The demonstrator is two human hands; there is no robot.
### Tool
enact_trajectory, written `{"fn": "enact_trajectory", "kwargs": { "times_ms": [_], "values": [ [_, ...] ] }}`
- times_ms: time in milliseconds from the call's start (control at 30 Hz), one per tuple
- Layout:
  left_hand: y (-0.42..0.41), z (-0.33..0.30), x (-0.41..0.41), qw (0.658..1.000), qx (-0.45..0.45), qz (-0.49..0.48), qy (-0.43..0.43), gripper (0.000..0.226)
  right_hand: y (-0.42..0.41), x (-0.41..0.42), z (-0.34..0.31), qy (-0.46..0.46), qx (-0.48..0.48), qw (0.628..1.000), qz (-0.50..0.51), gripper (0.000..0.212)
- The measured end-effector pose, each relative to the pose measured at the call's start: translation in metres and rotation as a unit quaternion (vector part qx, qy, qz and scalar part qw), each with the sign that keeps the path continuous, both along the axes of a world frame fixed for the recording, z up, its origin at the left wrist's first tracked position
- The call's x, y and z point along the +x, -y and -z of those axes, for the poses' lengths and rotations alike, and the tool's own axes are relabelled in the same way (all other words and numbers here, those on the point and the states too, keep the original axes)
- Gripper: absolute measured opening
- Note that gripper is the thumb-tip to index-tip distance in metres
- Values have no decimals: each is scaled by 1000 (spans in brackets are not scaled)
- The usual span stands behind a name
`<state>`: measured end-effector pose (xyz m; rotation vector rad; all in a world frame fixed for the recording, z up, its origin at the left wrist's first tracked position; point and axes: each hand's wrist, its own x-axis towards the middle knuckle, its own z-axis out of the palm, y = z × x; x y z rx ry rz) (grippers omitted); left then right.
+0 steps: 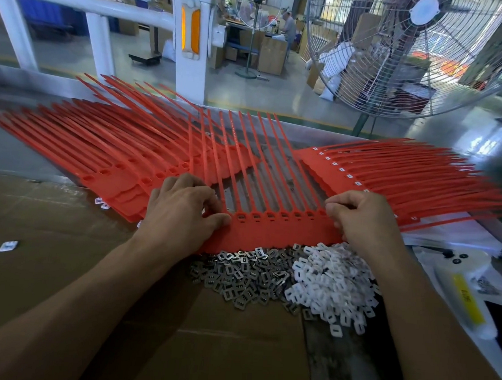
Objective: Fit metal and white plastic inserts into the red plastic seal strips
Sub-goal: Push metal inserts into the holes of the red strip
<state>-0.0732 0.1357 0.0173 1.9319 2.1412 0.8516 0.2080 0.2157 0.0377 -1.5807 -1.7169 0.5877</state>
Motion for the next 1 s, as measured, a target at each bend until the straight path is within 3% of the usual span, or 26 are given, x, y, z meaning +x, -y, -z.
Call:
{"fn": "enact_trajectory", "kwargs": {
  "times_ms": [433,667,1000],
  "values": [
    [2,0,0,1000,4,2,6,15,-12,-7,8,144,4,990,12,9],
    [2,2,-1,1000,7,0,1,18,-15,-6,8,160,-24,987,5,17],
    [0,2,0,1000,3,-3,5,16,-17,-9,12,144,11,989,41,14]
  ]
}}
